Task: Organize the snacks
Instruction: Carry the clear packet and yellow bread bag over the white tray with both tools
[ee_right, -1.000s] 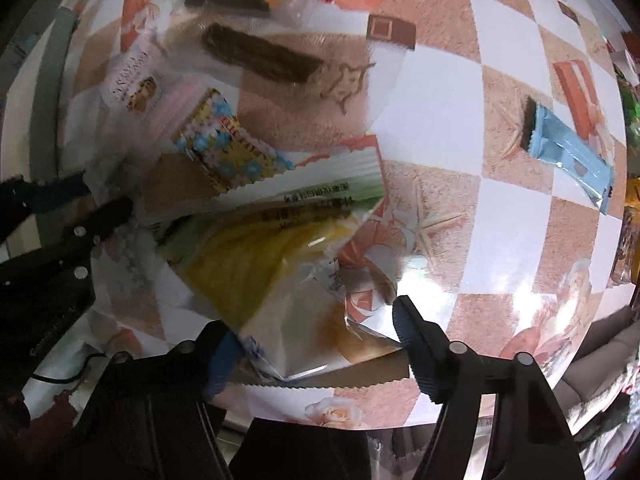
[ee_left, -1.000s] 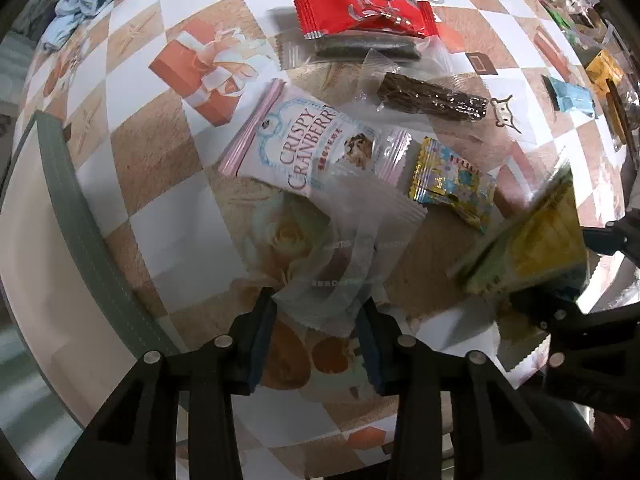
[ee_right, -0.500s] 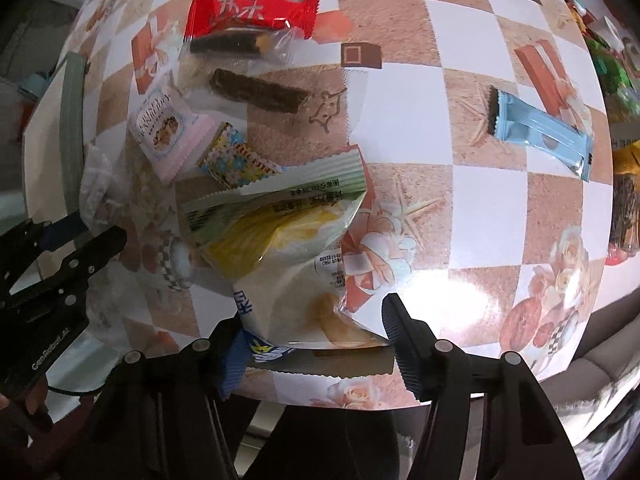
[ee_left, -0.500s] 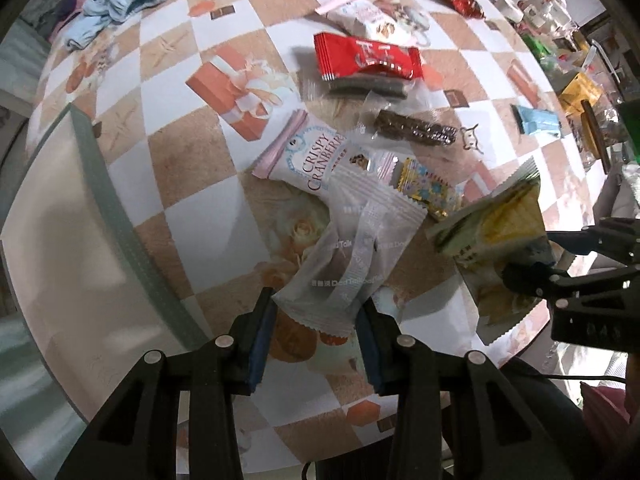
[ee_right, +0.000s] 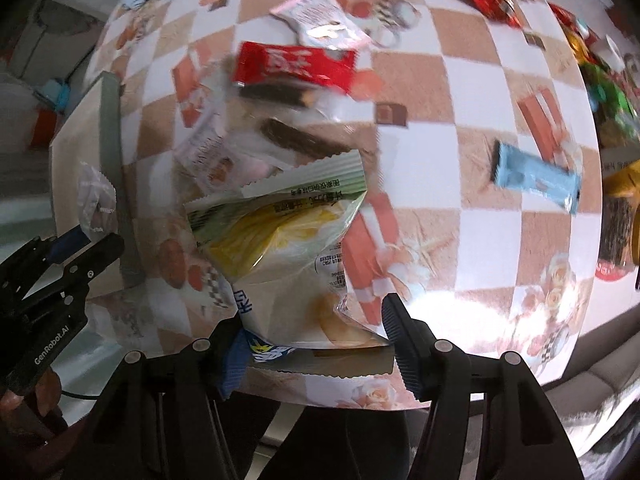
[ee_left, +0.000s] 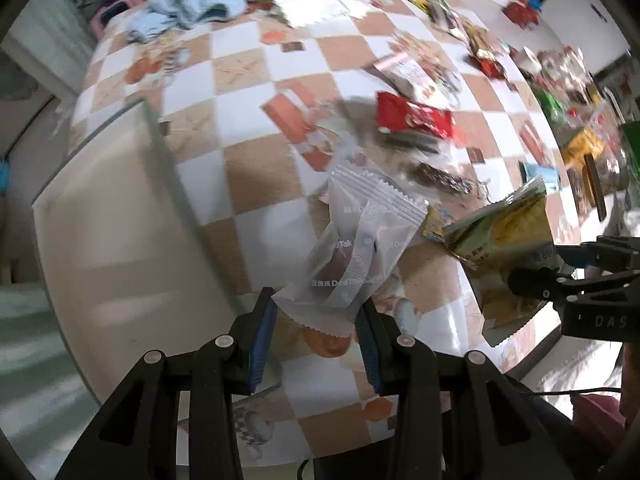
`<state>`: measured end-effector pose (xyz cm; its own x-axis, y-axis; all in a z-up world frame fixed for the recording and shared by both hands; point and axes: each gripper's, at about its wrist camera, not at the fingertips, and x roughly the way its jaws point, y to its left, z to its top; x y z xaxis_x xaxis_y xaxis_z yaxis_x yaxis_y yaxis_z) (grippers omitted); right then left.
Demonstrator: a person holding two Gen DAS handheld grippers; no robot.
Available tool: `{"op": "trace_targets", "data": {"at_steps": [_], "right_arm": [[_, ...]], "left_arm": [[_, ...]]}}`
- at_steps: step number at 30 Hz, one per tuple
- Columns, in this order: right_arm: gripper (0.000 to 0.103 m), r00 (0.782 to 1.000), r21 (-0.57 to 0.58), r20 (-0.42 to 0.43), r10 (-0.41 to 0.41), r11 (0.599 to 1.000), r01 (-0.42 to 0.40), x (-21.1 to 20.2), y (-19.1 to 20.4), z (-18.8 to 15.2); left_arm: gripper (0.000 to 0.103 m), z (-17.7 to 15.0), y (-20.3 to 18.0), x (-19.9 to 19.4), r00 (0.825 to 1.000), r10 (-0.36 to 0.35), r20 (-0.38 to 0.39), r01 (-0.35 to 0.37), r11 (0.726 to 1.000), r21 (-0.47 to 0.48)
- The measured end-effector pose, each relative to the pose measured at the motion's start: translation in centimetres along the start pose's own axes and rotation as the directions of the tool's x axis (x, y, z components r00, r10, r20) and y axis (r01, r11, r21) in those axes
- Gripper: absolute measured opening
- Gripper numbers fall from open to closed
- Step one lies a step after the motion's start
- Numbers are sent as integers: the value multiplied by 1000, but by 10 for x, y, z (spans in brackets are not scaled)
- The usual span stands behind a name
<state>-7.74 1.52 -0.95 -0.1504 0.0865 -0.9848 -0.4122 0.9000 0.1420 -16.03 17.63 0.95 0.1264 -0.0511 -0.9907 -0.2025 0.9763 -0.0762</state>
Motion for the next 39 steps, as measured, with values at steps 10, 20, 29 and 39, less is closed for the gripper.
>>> {"op": "trace_targets", "data": {"at_steps": [10,20,29,39], "right_arm": [[63,1000,-151,22,-5,989,9,-15,53,17],[63,1000,-311,22,-10,950,16,-17,123,22],[63,1000,-418,3,-17,908,17,0,184,28],[63,999,-478,-23,-28,878,14,19,223,29]], "left_arm": [[43,-17,48,-16,998,41,52,-33,990,-134],[43,-44,105,-27,995,81,64,-60,959,-278],[43,-63,141,-29,993,104,53,-79,933,-350],[43,-75,167,-26,994,109,34,-87,918,-386]]}}
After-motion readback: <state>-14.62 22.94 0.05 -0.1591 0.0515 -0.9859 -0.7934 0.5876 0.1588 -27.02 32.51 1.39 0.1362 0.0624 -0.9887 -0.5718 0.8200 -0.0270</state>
